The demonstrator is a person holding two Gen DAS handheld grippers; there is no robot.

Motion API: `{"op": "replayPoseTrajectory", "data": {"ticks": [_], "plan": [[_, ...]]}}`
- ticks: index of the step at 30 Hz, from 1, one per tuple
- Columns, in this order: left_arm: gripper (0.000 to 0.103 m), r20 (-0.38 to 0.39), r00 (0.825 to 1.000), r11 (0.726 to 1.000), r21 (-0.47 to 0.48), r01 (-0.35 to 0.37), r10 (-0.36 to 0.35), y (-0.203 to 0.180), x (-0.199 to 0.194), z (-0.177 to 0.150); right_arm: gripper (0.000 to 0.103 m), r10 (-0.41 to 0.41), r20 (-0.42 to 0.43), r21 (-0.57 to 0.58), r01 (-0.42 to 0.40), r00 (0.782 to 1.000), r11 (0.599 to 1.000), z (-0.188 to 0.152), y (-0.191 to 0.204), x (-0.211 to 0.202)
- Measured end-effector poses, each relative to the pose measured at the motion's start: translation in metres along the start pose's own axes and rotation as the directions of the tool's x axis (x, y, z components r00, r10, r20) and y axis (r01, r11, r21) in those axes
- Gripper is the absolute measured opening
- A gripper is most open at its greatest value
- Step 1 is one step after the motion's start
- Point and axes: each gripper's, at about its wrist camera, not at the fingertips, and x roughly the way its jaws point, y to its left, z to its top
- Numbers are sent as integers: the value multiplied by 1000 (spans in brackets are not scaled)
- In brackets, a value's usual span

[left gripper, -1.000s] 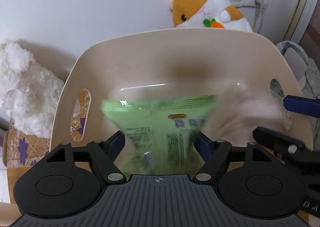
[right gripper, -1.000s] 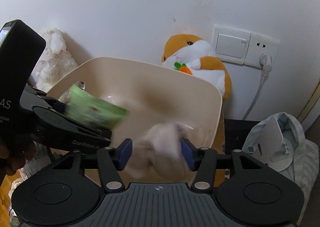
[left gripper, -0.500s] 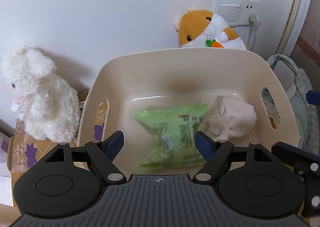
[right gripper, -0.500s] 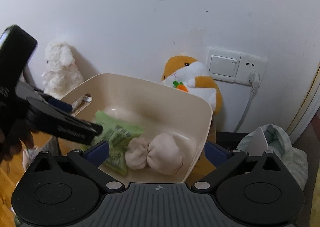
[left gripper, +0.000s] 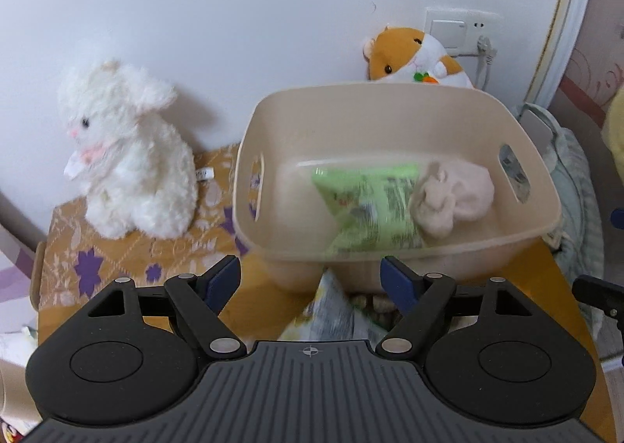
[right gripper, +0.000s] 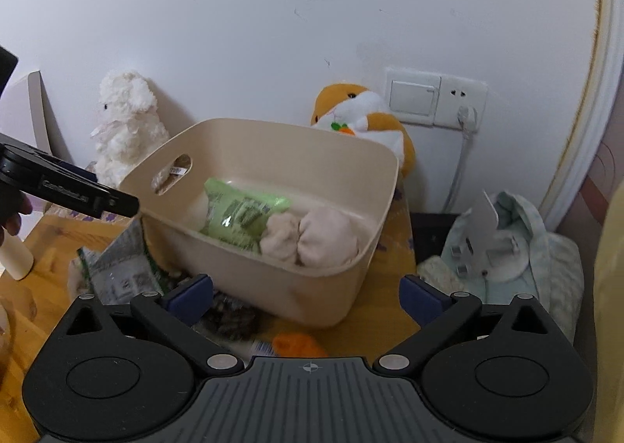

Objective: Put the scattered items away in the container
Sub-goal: 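Grasp the blue-white tissue pack with left gripper while right grasps the white plush toy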

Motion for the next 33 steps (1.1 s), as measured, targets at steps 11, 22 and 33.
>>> {"op": "replayPoseTrajectory", "data": {"ticks": [11,22,33], "plan": [[80,-86,993,996,12,85,-84,35,-27,-72,103,-25,-55,-6,25,998,1000,-61,32,-29],[80,-233,972,999,-33,19,-26,52,-15,-141,103,-42,-147,-49,35,988,998,-111,56,-28],[80,-327,944,993,-121,6,-45,59,8,-170,103,-37,-218,-119,11,975,993,-131,80,-10]]}}
